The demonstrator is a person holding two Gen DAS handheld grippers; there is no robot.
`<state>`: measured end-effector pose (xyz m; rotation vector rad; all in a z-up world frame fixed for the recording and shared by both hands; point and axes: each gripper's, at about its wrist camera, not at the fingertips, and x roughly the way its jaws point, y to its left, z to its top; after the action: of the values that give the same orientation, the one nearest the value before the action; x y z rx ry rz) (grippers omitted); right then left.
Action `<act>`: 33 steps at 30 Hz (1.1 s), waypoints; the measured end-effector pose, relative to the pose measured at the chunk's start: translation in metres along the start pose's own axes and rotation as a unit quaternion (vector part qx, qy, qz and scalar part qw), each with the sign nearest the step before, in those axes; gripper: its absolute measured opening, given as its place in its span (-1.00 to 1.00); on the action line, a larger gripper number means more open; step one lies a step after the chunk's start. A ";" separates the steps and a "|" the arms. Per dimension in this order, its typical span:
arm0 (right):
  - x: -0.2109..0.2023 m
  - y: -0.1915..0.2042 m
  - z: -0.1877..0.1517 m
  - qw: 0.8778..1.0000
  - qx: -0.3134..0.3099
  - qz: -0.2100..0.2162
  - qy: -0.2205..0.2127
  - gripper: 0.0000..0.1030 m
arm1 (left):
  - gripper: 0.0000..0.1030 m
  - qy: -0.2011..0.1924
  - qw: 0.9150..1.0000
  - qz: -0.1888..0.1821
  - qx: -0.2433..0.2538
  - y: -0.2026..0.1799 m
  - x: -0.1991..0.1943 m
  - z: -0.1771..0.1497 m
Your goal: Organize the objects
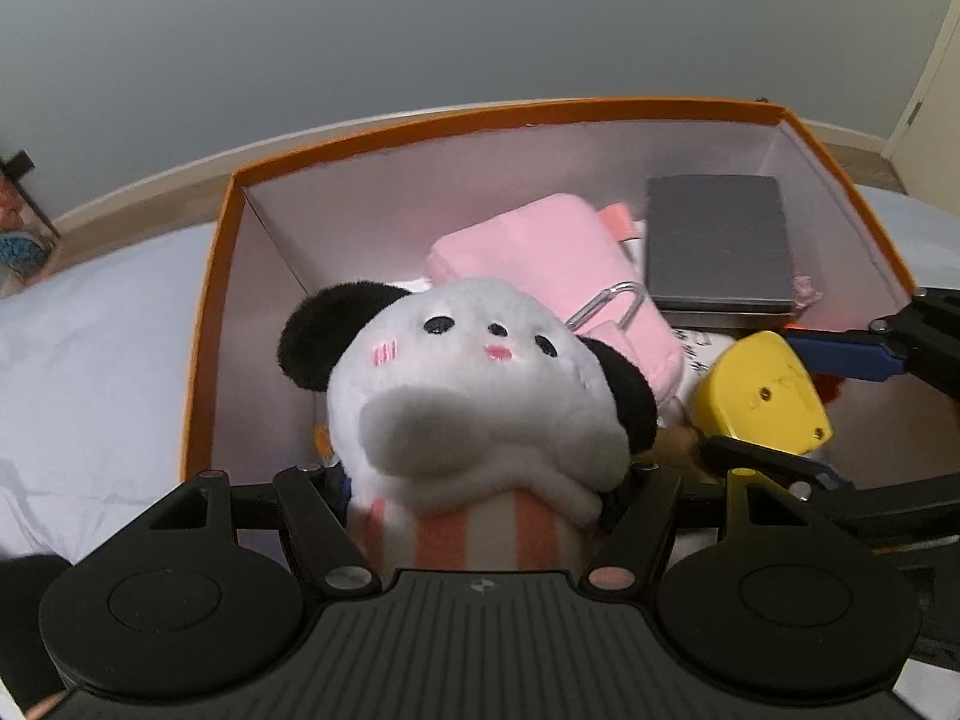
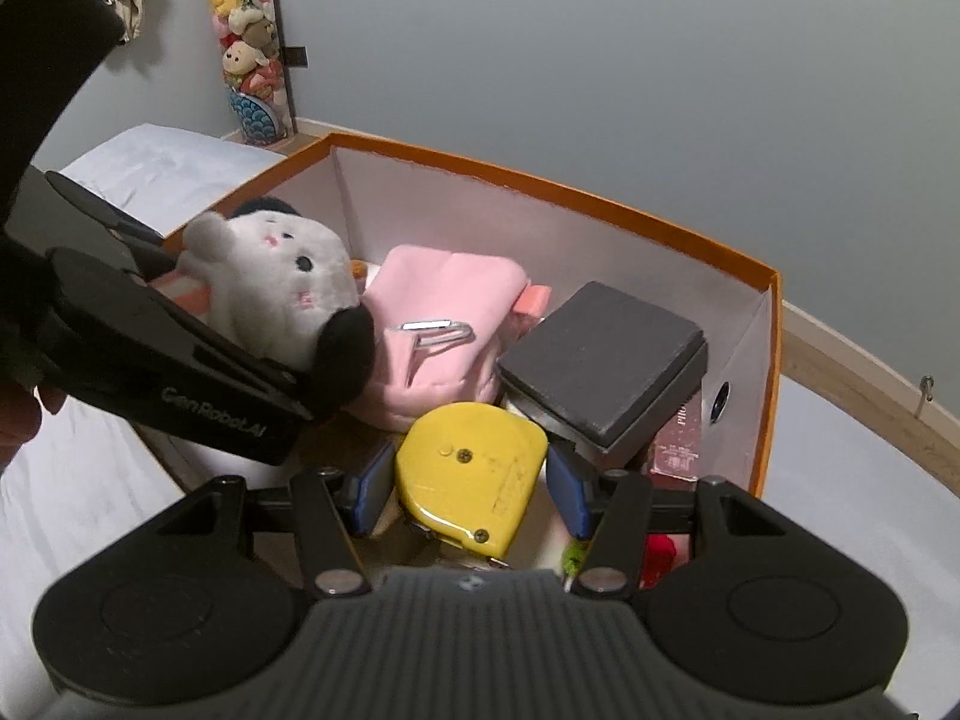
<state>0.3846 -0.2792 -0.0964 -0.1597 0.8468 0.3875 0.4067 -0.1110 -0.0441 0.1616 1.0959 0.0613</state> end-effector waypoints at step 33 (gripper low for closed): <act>0.019 -0.007 0.012 0.999 -0.012 -0.032 0.036 0.11 | 0.67 0.041 0.999 0.012 -0.003 0.011 0.015 -0.008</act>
<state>0.4065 -0.2772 -0.1029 -0.2233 0.9064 0.3345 0.4073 -0.0974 -0.0591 0.1677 1.1749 0.0943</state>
